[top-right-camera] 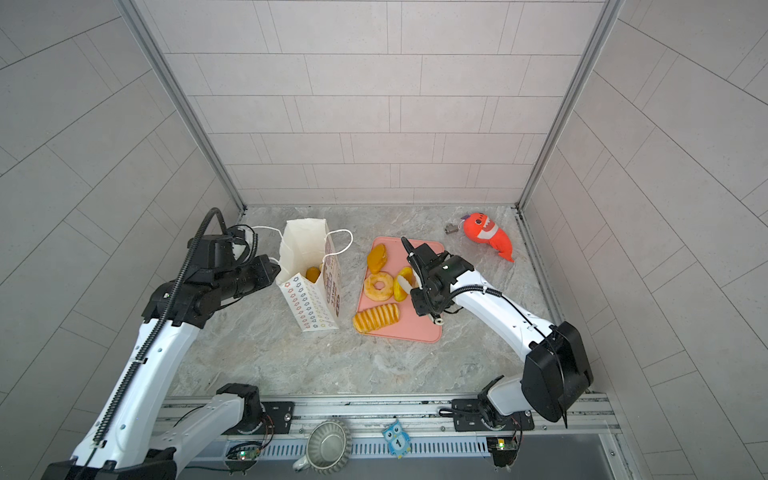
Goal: Place the fake bread into the paper bag
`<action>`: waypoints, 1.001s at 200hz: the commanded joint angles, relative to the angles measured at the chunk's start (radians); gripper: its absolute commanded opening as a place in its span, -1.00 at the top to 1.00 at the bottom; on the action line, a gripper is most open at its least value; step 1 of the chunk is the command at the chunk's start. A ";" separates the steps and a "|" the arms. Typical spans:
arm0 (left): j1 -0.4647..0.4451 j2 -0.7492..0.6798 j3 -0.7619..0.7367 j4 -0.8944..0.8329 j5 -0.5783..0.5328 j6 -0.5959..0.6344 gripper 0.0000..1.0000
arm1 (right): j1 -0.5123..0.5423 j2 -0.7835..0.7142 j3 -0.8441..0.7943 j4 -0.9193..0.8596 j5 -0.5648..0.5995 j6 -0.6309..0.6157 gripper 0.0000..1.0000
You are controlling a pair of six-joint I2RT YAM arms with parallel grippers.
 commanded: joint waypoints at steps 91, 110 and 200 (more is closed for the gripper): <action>0.018 -0.016 -0.035 0.012 0.025 0.013 0.91 | 0.054 0.046 0.033 0.022 0.036 0.051 0.04; 0.018 -0.017 -0.037 0.013 0.026 0.013 0.92 | 0.058 0.063 0.033 0.030 0.041 0.053 0.04; 0.027 -0.022 -0.040 0.011 0.030 0.013 0.92 | 0.064 0.132 0.045 0.069 0.061 0.051 0.03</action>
